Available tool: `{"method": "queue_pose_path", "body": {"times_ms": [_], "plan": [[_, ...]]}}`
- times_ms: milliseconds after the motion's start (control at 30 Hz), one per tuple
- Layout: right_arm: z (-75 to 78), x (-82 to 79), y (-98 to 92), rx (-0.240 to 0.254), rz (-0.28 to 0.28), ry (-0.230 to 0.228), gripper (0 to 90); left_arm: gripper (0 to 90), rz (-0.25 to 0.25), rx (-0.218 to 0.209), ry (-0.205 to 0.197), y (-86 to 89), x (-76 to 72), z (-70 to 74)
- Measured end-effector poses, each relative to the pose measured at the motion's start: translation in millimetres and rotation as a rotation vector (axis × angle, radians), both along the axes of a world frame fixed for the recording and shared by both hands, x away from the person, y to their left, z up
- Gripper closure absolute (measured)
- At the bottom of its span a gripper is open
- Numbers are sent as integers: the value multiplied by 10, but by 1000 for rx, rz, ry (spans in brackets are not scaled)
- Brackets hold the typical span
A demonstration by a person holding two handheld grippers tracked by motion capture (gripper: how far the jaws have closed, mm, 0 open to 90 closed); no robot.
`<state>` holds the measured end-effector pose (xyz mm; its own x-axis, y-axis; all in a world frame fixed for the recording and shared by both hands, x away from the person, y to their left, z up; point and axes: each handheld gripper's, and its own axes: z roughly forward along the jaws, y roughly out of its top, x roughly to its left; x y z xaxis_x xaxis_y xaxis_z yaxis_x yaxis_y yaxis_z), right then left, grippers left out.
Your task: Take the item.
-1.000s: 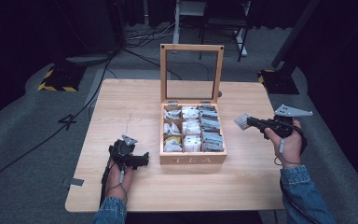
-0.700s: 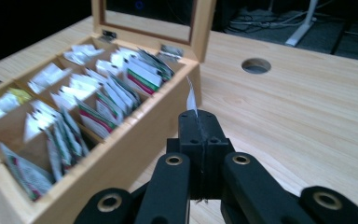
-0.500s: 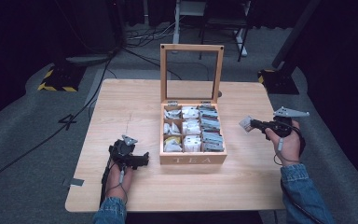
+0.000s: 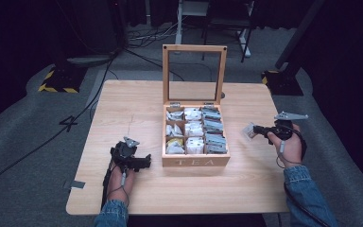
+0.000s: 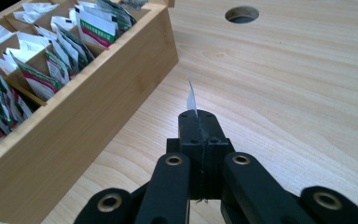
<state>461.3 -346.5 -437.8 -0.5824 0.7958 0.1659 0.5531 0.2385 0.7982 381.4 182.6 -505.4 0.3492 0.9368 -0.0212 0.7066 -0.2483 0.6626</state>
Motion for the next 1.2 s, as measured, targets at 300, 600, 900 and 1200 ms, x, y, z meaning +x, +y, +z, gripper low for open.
{"method": "queue_pose_path", "body": {"times_ms": [300,600,900,1200], "plan": [[-91,35,2,2,-8,78,900,0,0,0,0,0,0,0],[-148,60,-18,-4,-29,116,900,0,0,-1,1,0,0,0],[-233,101,-73,7,-65,162,697,0,0,-1,1,-1,0,0],[-316,140,-122,-1,-126,114,480,0,0,0,0,0,0,0]]}}
